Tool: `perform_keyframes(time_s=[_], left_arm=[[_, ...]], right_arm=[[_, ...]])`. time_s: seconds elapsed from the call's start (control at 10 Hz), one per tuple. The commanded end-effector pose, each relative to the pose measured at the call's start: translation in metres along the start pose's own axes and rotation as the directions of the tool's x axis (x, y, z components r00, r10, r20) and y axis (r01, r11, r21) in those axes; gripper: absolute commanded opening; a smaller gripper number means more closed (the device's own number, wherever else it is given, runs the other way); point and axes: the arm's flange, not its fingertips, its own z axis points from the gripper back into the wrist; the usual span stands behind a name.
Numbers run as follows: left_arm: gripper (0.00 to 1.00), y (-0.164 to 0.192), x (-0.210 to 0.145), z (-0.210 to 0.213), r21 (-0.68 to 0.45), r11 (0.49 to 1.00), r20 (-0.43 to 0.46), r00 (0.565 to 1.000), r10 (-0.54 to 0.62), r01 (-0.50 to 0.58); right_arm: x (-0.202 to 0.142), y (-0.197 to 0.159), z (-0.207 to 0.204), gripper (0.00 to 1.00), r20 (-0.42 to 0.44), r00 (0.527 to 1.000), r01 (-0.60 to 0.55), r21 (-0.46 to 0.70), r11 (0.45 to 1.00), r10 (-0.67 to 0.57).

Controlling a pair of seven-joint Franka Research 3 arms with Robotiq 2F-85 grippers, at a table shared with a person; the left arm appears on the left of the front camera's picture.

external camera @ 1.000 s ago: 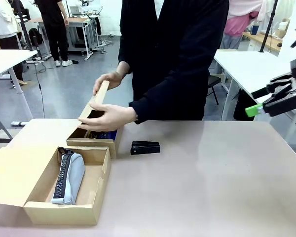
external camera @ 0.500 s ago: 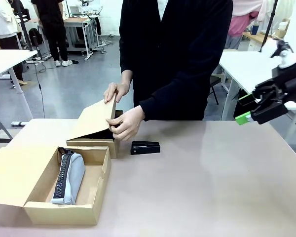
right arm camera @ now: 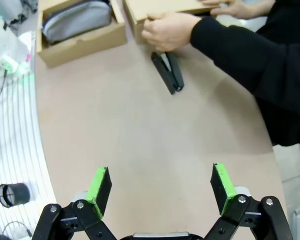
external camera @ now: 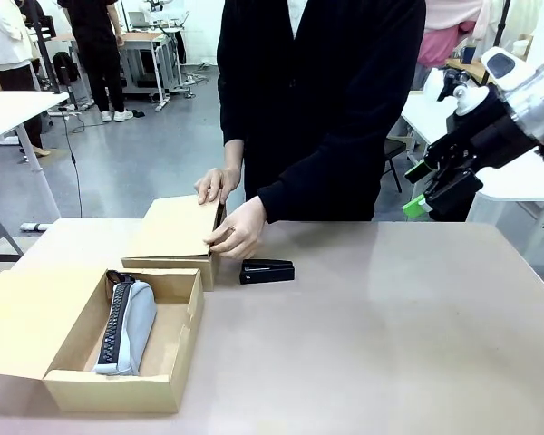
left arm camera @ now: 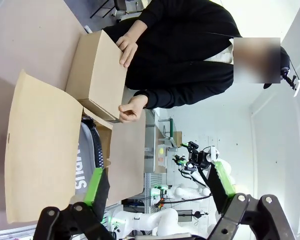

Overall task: Place items inside the box.
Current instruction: Pick up a Pencil pouch or Stapler and place it inside the Mailer Box closest to the robot.

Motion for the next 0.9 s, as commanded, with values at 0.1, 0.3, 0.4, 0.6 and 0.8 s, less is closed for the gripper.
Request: perform_keyframes(time_s=[0.1, 0.3, 0.4, 0.6, 0.8], left_arm=[[1.0, -0.0014, 0.0005, 0.0003, -0.023, 1.0, 0.005, 1.0, -0.018, 0.018], [1.0, -0.0014, 0.0005, 0.0003, -0.023, 1.0, 0.005, 1.0, -0.018, 0.018], [1.0, -0.0014, 0.0005, 0.0003, -0.023, 1.0, 0.005, 1.0, -0.018, 0.018], [1.0, -0.0014, 0.0005, 0.0003, -0.023, 1.0, 0.005, 1.0, -0.018, 0.018], [1.0, -0.0014, 0.0005, 0.0003, -0.023, 1.0, 0.005, 1.0, -0.018, 0.018]], right_arm=[[-0.0016, -0.003, 0.0022, 1.0, -0.009, 1.0, -0.028, -0.007, 1.0, 0.028], [-0.0039, -0.001, 0.004, 1.0, -0.01, 1.0, -0.019, -0.01, 1.0, 0.019], [-0.0032, -0.001, 0.003, 1.0, -0.017, 1.0, -0.018, -0.007, 1.0, 0.018], [-0.001, -0.0013, 0.0033, 1.0, -0.012, 1.0, -0.026, -0.023, 0.999, 0.026], [0.0006, -0.0016, 0.0044, 1.0, 0.012, 1.0, -0.027, -0.022, 0.999, 0.028]])
